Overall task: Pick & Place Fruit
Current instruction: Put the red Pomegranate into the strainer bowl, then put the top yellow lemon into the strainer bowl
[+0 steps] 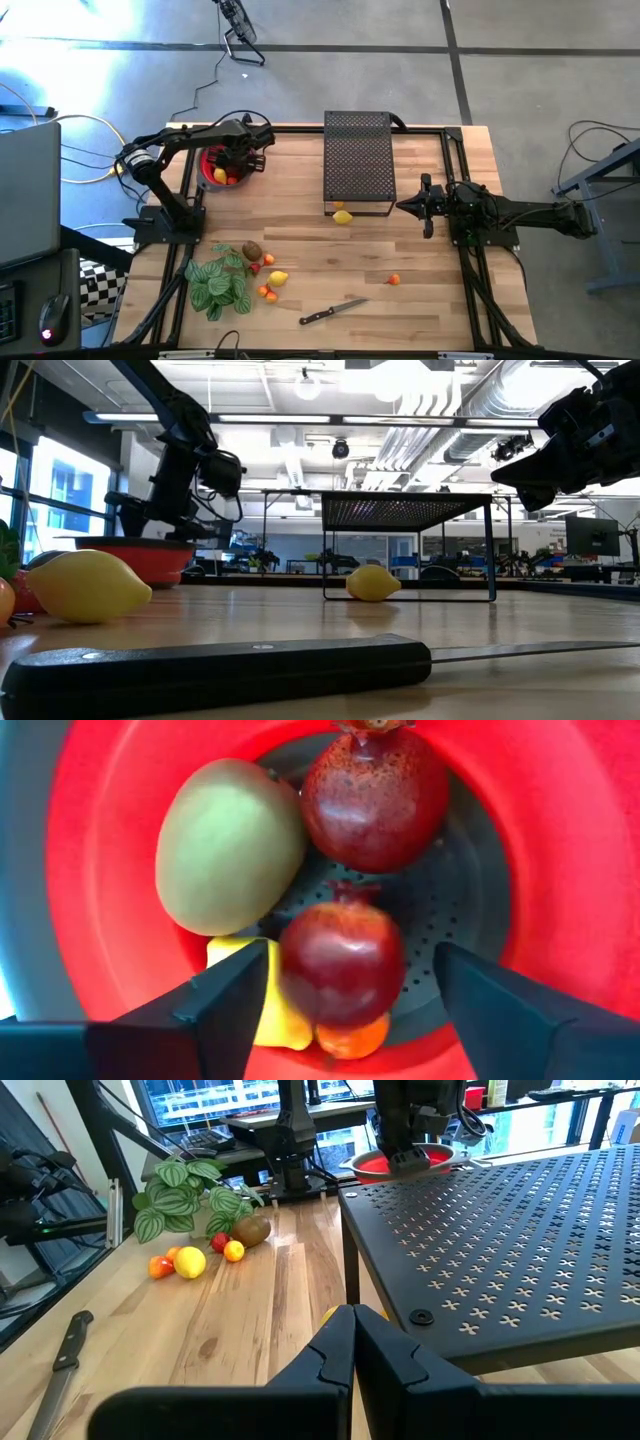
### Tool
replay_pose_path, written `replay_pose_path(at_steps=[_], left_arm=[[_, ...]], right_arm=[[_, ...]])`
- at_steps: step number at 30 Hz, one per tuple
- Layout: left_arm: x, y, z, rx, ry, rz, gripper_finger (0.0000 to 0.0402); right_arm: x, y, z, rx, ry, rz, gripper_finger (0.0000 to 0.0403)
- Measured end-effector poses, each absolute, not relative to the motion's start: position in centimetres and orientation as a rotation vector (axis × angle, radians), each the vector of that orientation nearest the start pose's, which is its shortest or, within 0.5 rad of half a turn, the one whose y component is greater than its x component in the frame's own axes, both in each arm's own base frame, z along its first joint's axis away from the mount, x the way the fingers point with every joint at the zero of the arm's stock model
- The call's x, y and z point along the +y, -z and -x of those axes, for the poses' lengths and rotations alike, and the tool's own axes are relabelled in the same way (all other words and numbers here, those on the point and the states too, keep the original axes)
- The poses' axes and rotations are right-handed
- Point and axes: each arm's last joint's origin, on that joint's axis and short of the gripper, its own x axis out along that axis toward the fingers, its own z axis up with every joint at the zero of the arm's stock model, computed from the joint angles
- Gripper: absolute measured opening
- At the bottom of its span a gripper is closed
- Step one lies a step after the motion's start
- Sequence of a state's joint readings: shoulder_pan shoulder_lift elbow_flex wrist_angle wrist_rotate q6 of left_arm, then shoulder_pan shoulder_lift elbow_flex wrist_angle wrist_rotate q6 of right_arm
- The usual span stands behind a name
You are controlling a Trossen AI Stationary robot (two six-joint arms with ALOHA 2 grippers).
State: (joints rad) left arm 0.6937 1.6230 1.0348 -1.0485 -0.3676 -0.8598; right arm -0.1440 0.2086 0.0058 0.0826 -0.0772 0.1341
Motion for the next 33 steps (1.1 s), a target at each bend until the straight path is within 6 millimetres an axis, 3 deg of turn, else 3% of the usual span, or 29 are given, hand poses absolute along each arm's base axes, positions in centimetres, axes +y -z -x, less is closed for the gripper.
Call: replay_pose_path(at_steps=[5,13,21,33], left_arm=[[17.7,-18.6,-19.7,1.278,-1.445,0.843,0.0314],[17.8,-19.6,-19.9,1.292,-1.447,0.84,0.031],[18.6,-24.0,-20.8,1.274,-1.436,0.83,0.0299],[19.2,-30.9,-23.3,1.045,-1.315,0.796,0.028]], right_arm=[[-1.4,-15.6,-10.9,0.115,0.075,-0.147,0.0002],[-1.4,-15.6,-10.9,0.115,0.075,-0.147,0.0002],[-1.3,-15.6,-10.9,0.115,0.073,-0.147,0.0002],[-1.4,-15.6,-10.9,0.115,0.074,-0.146,0.0002]])
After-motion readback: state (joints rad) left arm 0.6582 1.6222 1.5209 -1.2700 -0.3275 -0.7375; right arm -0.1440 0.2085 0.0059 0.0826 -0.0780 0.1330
